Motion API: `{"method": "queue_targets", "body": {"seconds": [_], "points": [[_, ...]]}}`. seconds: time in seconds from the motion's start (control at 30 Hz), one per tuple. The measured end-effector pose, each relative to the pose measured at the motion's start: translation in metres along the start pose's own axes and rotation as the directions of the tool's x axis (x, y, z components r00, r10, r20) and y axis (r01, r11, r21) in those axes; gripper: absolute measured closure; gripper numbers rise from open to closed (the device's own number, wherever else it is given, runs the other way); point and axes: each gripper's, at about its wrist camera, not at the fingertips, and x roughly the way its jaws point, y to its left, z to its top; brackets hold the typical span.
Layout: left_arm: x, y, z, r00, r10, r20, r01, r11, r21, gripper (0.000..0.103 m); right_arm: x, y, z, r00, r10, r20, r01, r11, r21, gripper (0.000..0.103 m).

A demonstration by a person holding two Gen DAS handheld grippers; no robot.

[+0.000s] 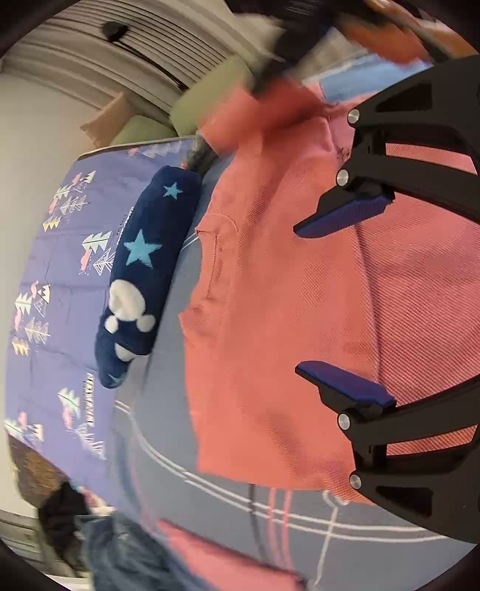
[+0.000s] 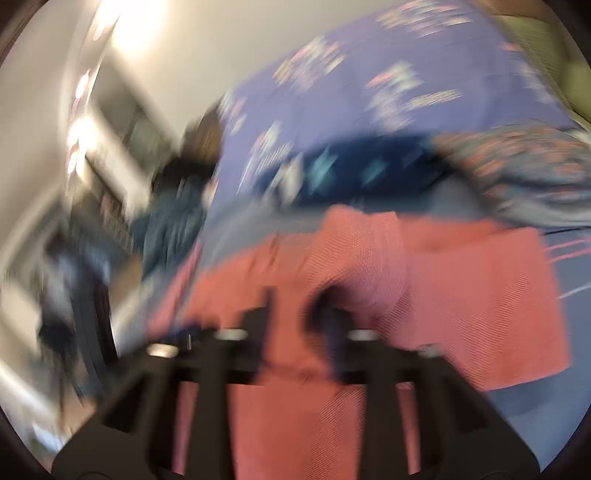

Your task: Fold small clothes

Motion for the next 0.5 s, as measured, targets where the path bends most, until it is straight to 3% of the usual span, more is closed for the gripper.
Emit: {"method": "queue_targets", "body": {"seconds": [0.13, 0.33, 0.43, 0.5], "points": [[0.004, 0.005, -0.006, 0.997, -0.08, -0.02, 0.079, 0.996, -0.028, 0.033, 0.015, 0.017, -0.022, 0.994, -0.084, -0.068, 0.074, 0.988, -0.139, 0.054], [0.023, -0.014, -0.003, 0.975, -0.205, -0.084, 0.203, 0.978, -0.038, 0.034, 0.001, 0.0, -0.038, 0.988, -0.128, -0.083, 0.116, 0.984, -0.135, 0.049], [0.032, -0.035, 0.0, 0.973, -0.203, -0.111, 0.207, 0.978, 0.025, 0.034, -0.001, -0.014, -0.039, 0.988, -0.124, -0.089, 0.117, 0.99, -0.077, 0.046], [0.036, -0.045, 0.002, 0.979, -0.177, -0.099, 0.184, 0.981, 0.063, 0.034, 0.01, -0.024, -0.028, 0.993, -0.058, -0.107, 0.058, 0.998, -0.003, 0.039]]}}
